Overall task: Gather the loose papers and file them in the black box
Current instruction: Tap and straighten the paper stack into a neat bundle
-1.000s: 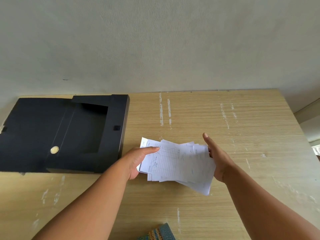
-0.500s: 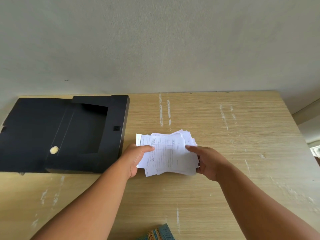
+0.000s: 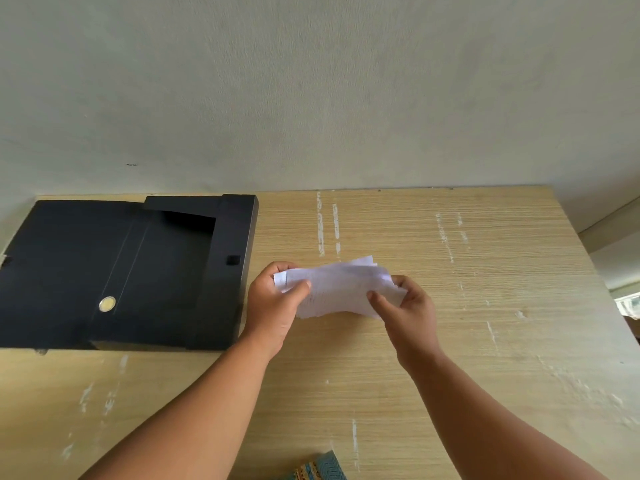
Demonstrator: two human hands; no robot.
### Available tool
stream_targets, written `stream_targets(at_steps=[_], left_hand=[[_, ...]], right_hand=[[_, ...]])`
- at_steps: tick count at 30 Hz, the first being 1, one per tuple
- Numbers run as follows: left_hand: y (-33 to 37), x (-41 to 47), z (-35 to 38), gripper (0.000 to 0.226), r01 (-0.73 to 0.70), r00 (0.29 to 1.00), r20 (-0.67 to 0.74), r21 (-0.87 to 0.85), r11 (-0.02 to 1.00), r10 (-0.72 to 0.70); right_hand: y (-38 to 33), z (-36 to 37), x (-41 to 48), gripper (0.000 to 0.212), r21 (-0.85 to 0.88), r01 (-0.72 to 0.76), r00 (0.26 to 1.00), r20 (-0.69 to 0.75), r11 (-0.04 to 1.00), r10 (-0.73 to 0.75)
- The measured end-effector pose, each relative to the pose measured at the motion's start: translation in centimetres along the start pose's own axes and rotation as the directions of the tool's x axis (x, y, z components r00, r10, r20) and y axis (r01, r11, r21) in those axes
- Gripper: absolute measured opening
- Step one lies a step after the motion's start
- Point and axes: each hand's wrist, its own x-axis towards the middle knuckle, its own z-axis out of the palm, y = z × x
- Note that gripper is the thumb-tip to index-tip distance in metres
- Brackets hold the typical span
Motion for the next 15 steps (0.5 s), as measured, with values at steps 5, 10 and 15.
stream_targets(at_steps=[5,10,15], left_hand=[[-1.3,-0.6,0.3,0.028,0.003,1.0,0.027,0.08,0.997,-0.005],[-1.3,0.0,0.6,0.029,-0.038,0.999,0.003,0.128,0.991,0.037],[-0.4,0.1,0.8,0.032,-0.065,0.998,-0.015,0.042,0.997,0.065]], right_hand=[[1.3,0.1,-0.7,0.016,-0.047,-0.016,1.0,-0.015,0.999,0.015],[1.1,0.4,-0.4,0.015,-0.114,0.053,0.998,-0.039,0.992,-0.057],[1.0,0.5,-0.1,0.025,0.009,0.005,0.999,-0.037,1.0,-0.005]])
